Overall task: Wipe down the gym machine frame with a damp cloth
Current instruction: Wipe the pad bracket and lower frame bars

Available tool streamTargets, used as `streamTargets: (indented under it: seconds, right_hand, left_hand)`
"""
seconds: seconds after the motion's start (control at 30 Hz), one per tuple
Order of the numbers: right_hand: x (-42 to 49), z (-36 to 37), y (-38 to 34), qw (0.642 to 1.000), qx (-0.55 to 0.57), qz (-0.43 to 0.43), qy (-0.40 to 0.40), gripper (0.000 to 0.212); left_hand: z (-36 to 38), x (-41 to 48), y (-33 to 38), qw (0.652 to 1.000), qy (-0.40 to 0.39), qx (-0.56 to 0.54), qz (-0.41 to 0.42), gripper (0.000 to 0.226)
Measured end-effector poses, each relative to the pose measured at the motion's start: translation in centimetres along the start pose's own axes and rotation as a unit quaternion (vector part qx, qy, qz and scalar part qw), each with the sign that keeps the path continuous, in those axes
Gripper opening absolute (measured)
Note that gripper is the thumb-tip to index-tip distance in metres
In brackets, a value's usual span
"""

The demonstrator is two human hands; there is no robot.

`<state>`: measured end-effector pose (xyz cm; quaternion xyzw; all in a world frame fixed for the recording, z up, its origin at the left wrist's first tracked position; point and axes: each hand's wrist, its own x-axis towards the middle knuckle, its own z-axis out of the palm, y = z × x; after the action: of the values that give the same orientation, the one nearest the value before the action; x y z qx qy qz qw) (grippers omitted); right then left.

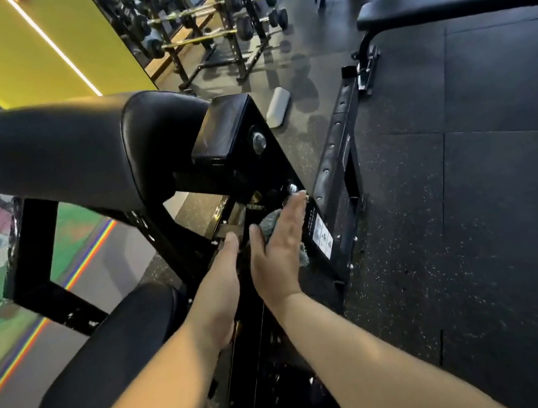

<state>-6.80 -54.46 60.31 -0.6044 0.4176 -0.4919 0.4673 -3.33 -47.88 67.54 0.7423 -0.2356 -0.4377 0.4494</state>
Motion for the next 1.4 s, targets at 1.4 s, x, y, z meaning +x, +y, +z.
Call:
streamTargets:
  seconds: [1.4]
  right_hand:
    - [-13.6, -0.1, 16.3, 0.895, 0.048, -0.427, -0.117, 0.06]
  left_hand:
    - [2.0, -2.3, -18.2, 0.923, 0.303, -0.072, 0.227, 0.044]
